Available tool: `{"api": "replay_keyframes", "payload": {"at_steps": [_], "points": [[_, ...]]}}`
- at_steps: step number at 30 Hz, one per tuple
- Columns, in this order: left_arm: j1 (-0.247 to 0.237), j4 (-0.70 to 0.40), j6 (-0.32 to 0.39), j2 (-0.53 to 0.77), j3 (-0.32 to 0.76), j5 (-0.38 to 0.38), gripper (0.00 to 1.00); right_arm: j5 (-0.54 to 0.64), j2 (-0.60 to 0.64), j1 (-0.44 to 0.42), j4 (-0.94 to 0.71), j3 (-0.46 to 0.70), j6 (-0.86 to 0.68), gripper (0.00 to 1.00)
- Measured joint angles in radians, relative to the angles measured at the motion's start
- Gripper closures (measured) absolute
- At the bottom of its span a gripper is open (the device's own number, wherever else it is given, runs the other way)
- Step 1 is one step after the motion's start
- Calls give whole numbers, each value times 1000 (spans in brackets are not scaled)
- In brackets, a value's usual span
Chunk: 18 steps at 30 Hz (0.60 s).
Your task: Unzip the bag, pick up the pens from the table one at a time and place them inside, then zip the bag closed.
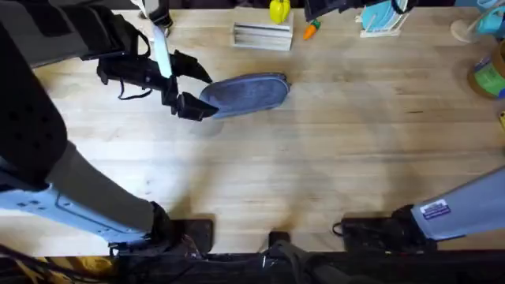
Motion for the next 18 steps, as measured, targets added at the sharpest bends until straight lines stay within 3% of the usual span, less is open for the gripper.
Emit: {"api": "replay_keyframes", "payload": {"at_steps": [10, 13, 18], "points": [[58, -261, -29, -315, 119, -150, 5, 89, -206, 1, -133, 0, -48, 4], [59, -321, -109, -406, 169, -202, 8, 106, -255, -4, -170, 0, -51, 4], [59, -347, -349, -521, 258, -294, 8, 170, -337, -5, -218, 0, -51, 4]]}}
